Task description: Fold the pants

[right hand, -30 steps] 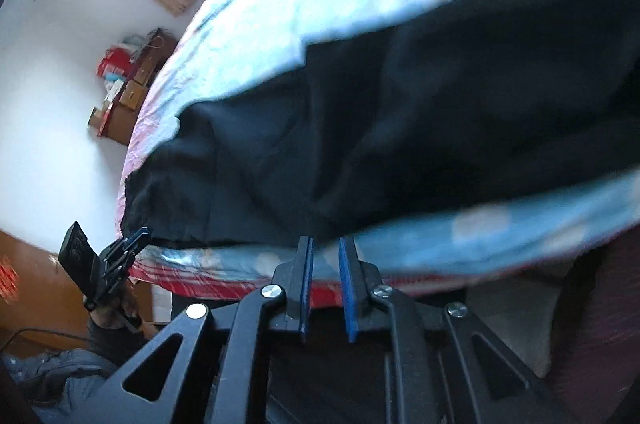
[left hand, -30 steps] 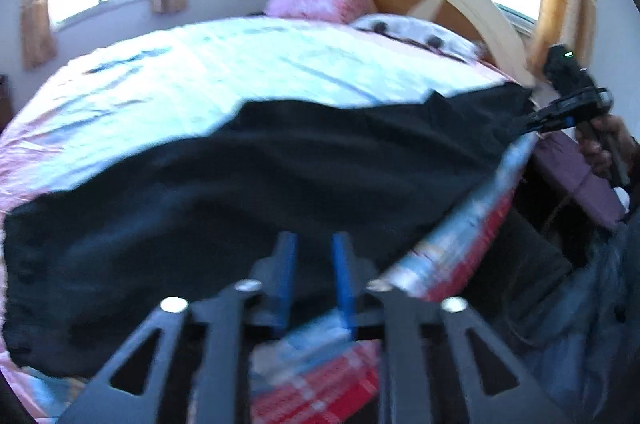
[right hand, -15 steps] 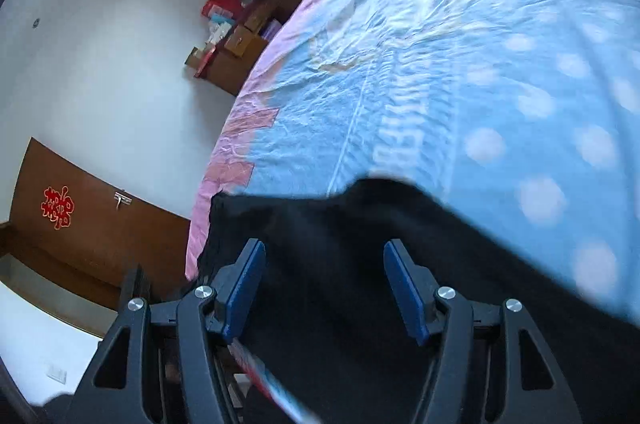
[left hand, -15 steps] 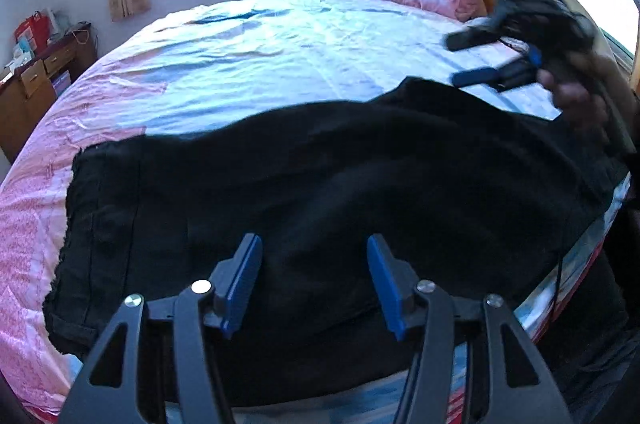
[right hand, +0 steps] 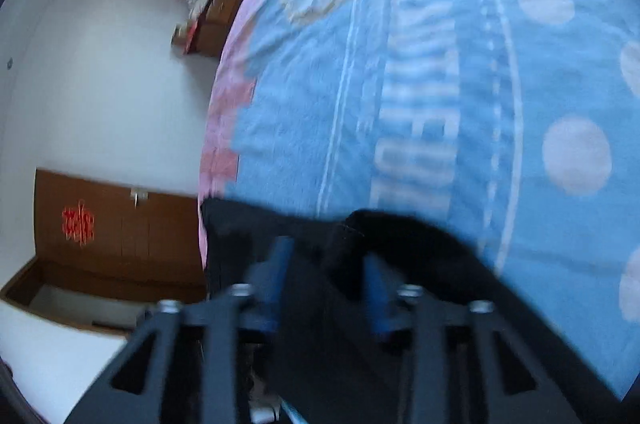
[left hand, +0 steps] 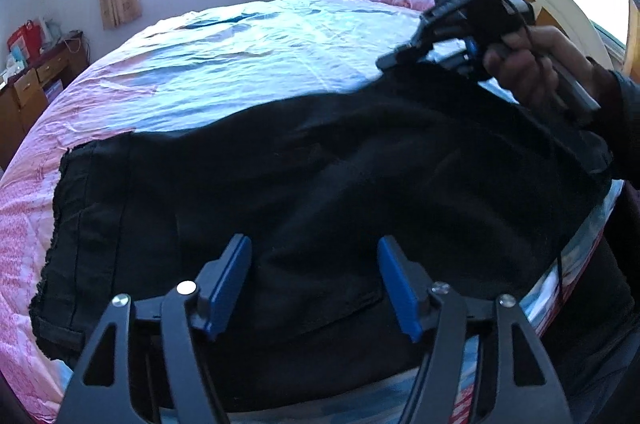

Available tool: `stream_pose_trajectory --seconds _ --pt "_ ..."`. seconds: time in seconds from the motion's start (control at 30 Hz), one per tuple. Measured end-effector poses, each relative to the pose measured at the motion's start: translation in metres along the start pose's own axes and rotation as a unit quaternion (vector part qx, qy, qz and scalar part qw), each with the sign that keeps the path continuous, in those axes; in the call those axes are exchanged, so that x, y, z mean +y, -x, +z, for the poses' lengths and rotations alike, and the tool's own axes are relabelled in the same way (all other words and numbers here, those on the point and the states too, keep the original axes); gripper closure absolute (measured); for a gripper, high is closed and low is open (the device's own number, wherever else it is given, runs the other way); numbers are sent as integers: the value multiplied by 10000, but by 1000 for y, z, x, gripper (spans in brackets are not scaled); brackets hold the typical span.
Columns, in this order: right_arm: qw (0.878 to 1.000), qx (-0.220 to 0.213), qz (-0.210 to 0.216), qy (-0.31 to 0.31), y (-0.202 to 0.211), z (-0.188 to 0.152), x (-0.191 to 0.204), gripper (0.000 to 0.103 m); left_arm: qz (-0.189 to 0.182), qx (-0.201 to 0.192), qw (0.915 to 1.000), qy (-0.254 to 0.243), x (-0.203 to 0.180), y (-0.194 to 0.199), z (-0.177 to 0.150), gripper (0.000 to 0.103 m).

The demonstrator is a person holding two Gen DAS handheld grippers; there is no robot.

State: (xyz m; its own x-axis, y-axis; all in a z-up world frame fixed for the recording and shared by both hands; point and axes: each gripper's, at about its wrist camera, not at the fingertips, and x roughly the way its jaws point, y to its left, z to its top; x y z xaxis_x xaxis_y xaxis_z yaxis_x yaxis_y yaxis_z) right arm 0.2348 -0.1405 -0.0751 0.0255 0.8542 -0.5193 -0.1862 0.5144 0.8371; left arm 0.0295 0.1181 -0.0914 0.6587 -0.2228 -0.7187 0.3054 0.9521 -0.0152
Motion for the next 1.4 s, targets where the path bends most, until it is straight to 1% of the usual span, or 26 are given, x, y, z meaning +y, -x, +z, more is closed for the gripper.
stream_pose_trajectory --seconds 0.03,0.07,0.2,0.23,0.27,0.33,0.4,0.43,0.57,0.67,0.7,0.73,0.83,0.9,0.93,0.97,1.0,1.03,1.07,1.1,1.2,1.23,1.27,1.3,1.33,1.4 --pt "9999 -150 52 -48 3 2 -2 93 -5 -21 10000 -8 0 0 -1 34" --pt "9997 -212 98 -91 4 4 -3 94 7 -33 10000 -35 -1 0 -2 34" --pt "9999 52 -89 -85 3 0 -13 93 -8 -61 10000 21 -1 3 -1 34" --pt "9998 64 -86 -147 9 0 -16 90 -15 -72 10000 30 -1 5 -1 34" --pt "9997 18 -123 -217 16 -2 -19 75 -12 -102 9999 30 -2 8 -1 34" --pt "9993 -229 -206 -190 40 -7 -21 54 -49 -229 9997 -4 -5 19 -2 34" --pt "9983 -449 -368 74 69 -22 -11 54 -195 -355 9992 -70 -10 29 -4 34" --pt "9974 -498 -439 274 83 -33 -5 54 -370 -406 9984 -114 -16 34 -6 34" --pt "9880 -370 -936 1173 114 -103 24 54 -768 -255 9960 -384 -42 32 -16 34" --pt "9648 -220 -1648 2039 114 -170 43 54 -617 -215 9942 -852 -61 27 -21 34" --pt "9512 -210 -1981 2355 113 -195 47 54 -586 -200 9937 -938 -65 26 -21 34" --pt "9439 -220 -2168 2483 115 -211 45 54 -595 -183 9931 -998 -67 25 -21 34" --pt "9382 -177 -2377 2509 114 -244 32 54 -693 -146 9923 -1018 -67 23 -20 35" --pt "9260 -136 -2617 2719 105 -254 30 54 -807 -85 9915 -1020 -71 20 -20 38" --pt "9241 -174 -2587 2809 101 -258 33 54 -817 -49 9916 -1003 -71 18 -20 44" --pt "9283 -178 -2411 2823 97 -258 35 54 -834 -9 9914 -1004 -72 17 -20 50" --pt "9305 -155 -2302 2846 92 -258 37 54 -866 17 9908 -1035 -73 16 -20 52" --pt "9283 -129 -2286 2930 85 -257 41 54 -861 15 9906 -1062 -77 16 -19 57" --pt "9233 -125 -2360 3028 78 -258 45 54 -856 9 9905 -1080 -78 17 -21 58" --pt "9141 -127 -2478 3207 69 -258 49 54 -872 14 9902 -1091 -79 17 -21 58" --pt "9066 -29 -2485 3412 54 -256 54 54 -870 34 9900 -1108 -81 14 -23 60" --pt "9039 -30 -2589 3406 48 -253 54 56 -869 29 9900 -1112 -81 14 -25 64" --pt "8998 5 -2684 3440 46 -253 53 66 -835 19 9902 -1122 -80 15 -26 73" --pt "8938 10 -2799 3505 43 -253 52 70 -799 5 9905 -1120 -79 15 -26 80" --pt "8920 5 -2821 3533 41 -253 54 74 -806 15 9909 -1080 -77 15 -25 89" --pt "8955 9 -2755 3495 44 -252 54 85 -871 20 9911 -1007 -74 15 -23 91"
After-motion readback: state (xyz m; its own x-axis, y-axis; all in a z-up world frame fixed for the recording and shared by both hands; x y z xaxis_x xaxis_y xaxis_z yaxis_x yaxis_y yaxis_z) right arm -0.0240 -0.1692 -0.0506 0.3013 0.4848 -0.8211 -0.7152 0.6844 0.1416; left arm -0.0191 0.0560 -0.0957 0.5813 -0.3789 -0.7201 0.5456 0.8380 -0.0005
